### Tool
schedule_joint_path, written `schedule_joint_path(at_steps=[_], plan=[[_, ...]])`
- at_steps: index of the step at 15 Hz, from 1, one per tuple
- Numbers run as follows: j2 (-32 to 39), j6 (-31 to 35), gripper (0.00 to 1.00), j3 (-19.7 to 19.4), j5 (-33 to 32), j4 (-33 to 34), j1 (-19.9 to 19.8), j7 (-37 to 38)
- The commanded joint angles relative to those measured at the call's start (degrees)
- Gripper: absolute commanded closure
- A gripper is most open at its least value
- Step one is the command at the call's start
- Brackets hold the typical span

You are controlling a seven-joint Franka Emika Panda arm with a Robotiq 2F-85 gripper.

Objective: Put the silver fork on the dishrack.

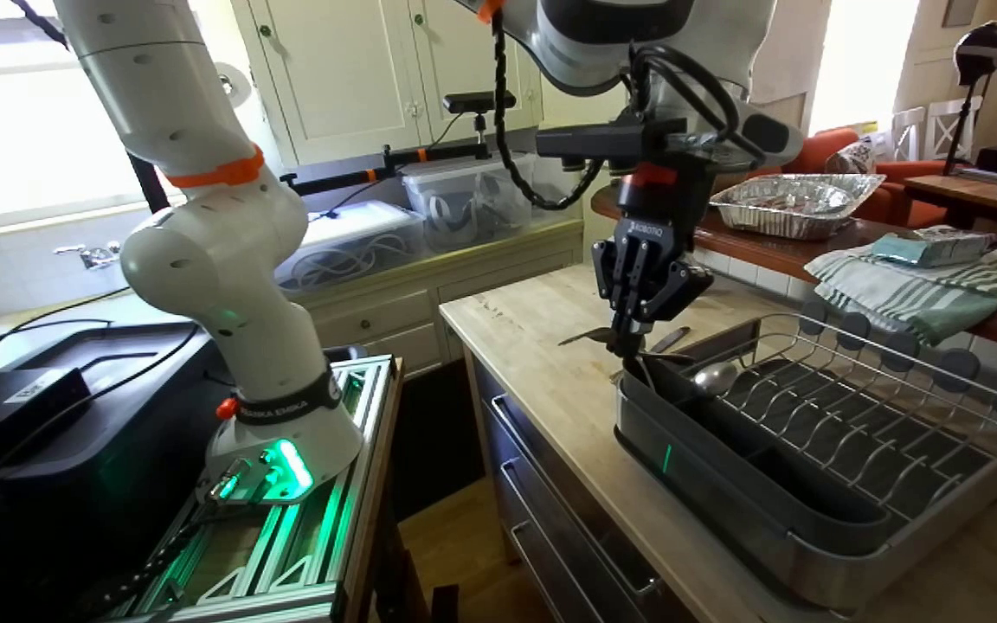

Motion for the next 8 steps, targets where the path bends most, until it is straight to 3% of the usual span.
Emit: schedule_joint_path(at_steps=[1,8], plan=[[2.0,-0.2,0.98,-0.7,3.0,1.9,-1.5,-2.8],[6.0,-2.1,0.98,-2.1,7.8,6.4,-4.0,-6.4]])
